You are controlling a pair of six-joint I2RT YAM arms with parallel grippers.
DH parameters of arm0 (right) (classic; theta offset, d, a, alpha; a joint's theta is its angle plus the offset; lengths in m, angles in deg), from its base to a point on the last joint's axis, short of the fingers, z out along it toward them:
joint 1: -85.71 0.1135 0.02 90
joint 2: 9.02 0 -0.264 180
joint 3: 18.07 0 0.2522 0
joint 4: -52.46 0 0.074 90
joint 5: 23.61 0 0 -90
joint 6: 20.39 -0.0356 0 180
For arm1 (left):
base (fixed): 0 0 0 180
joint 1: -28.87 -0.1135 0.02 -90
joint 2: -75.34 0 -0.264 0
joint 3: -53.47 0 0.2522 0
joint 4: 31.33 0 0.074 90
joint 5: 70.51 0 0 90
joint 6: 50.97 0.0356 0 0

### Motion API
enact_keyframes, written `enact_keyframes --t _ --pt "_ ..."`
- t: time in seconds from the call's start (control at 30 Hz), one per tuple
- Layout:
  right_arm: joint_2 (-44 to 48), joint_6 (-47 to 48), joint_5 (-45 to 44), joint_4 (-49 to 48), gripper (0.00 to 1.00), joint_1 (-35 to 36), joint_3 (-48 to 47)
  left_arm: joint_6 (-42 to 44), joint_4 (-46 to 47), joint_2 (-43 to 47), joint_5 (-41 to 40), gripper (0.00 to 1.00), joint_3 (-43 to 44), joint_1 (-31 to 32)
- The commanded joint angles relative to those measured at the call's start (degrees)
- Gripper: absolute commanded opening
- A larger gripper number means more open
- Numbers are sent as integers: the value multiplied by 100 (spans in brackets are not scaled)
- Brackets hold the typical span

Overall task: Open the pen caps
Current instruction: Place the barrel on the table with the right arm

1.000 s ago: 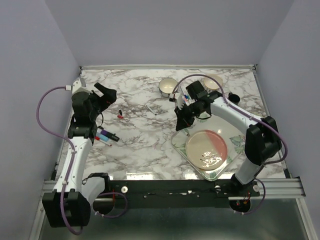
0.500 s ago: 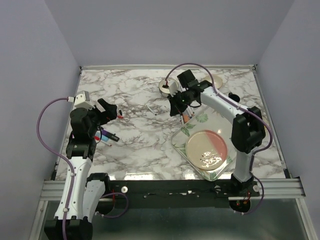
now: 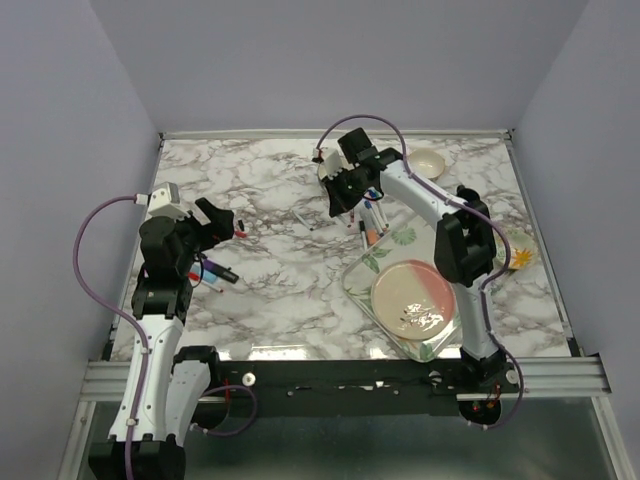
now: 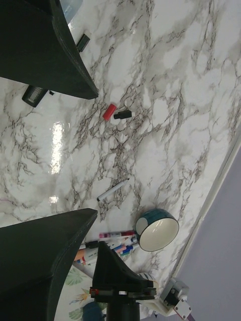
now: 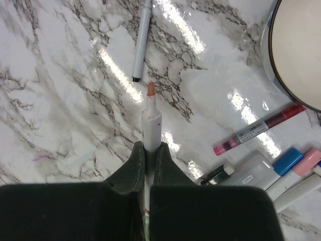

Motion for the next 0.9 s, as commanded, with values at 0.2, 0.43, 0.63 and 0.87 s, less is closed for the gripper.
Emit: enact_keyframes --t 0.2,0.43,0.63,0.87 --pt "-984 -73 -536 319 10 356 -1068 74 58 118 88 99 -18 9" --pt "-1784 -143 -739 565 16 497 -2061 91 41 127 71 99 -18 18" --pt "-1926 -143 -546 679 30 594 -2239 83 41 109 62 99 -18 0" --pt "-1636 -126 -177 741 40 594 -2081 92 41 92 71 99 -27 -9"
